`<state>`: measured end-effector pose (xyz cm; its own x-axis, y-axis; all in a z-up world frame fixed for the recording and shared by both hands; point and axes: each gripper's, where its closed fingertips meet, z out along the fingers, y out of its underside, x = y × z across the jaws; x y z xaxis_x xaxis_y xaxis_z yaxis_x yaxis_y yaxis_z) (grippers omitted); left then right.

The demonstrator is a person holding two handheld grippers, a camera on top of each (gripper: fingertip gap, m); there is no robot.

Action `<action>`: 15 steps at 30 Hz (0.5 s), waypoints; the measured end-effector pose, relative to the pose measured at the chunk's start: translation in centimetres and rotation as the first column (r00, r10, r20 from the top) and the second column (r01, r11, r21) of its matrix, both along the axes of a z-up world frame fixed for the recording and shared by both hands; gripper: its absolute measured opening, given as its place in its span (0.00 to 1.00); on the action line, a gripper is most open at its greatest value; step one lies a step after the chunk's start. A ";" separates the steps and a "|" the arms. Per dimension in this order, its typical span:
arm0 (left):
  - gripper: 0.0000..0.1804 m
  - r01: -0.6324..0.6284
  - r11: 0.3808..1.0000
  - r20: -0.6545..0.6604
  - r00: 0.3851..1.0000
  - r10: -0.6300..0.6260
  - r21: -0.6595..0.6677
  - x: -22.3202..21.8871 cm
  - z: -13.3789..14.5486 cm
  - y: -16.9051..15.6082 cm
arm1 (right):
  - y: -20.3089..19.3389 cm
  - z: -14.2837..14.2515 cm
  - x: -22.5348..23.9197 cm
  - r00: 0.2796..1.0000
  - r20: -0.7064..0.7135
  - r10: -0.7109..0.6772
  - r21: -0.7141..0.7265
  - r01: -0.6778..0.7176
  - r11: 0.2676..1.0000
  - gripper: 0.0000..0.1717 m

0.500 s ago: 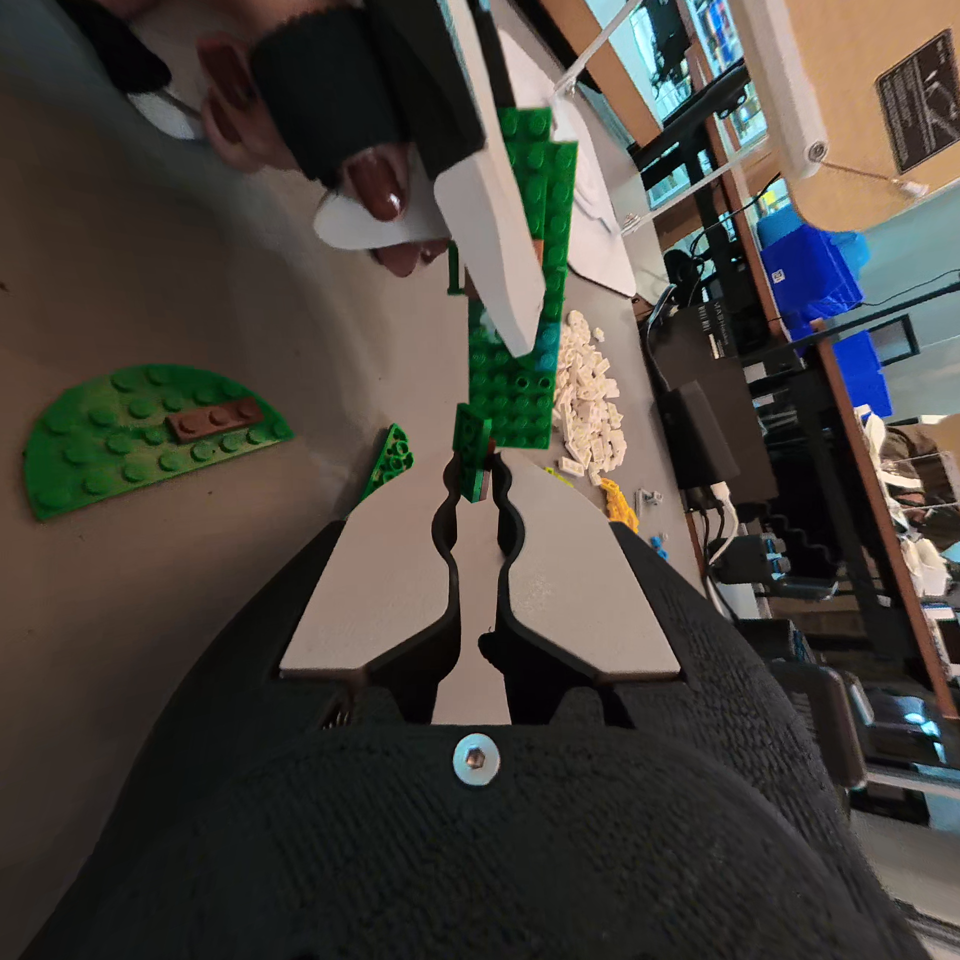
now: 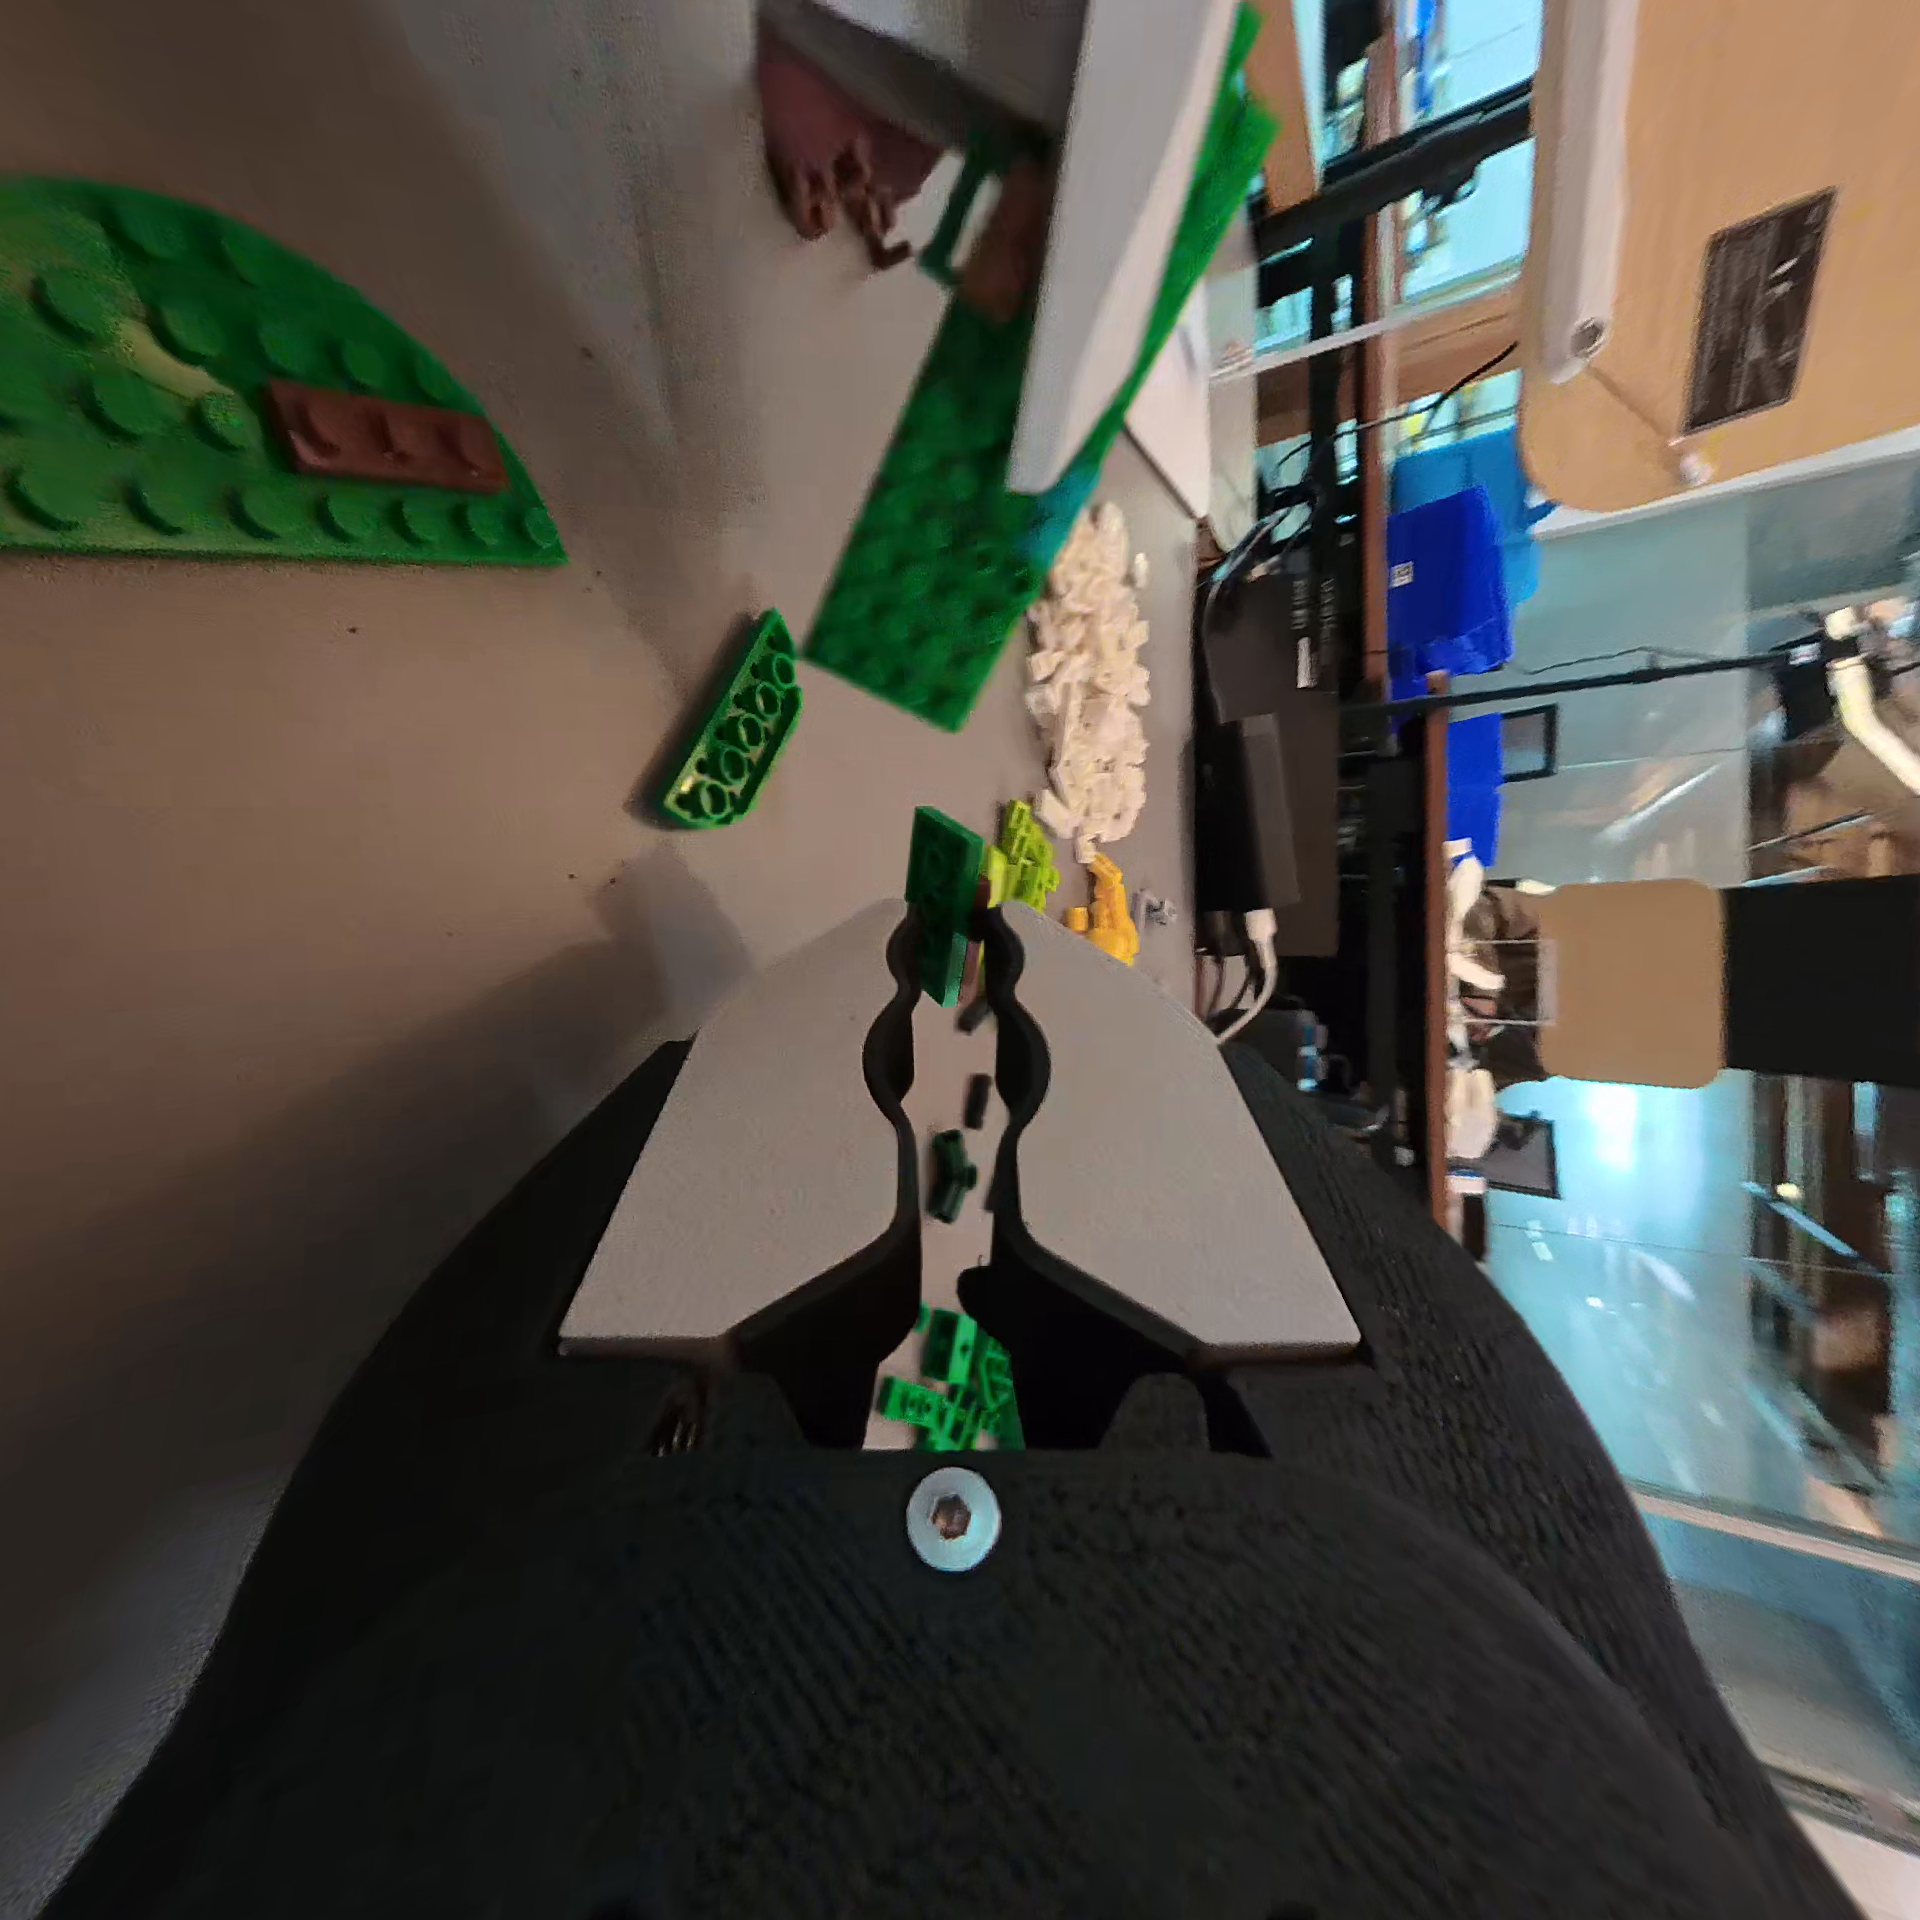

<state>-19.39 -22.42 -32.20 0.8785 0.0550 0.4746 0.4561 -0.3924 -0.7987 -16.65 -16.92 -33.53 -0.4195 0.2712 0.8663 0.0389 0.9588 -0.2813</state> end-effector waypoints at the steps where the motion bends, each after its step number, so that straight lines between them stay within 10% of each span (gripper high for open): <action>1: 0.09 0.037 0.999 0.038 0.999 -0.036 -0.026 0.7 -0.5 0.1 | 0.0 0.3 0.1 0.999 -0.034 0.009 0.019 -0.008 1.000 0.06; 15: 0.48 -0.023 0.998 -0.170 0.985 0.032 0.053 0.6 1.1 1.0 | -0.2 5.0 0.2 0.873 -0.472 0.122 0.330 0.047 0.943 0.05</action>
<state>-18.79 -21.42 -31.09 0.9452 0.0603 0.3208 0.3216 -0.3388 -0.8842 -16.47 -17.11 -28.50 0.0672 -0.0638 0.9957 -0.0578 0.9960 0.0677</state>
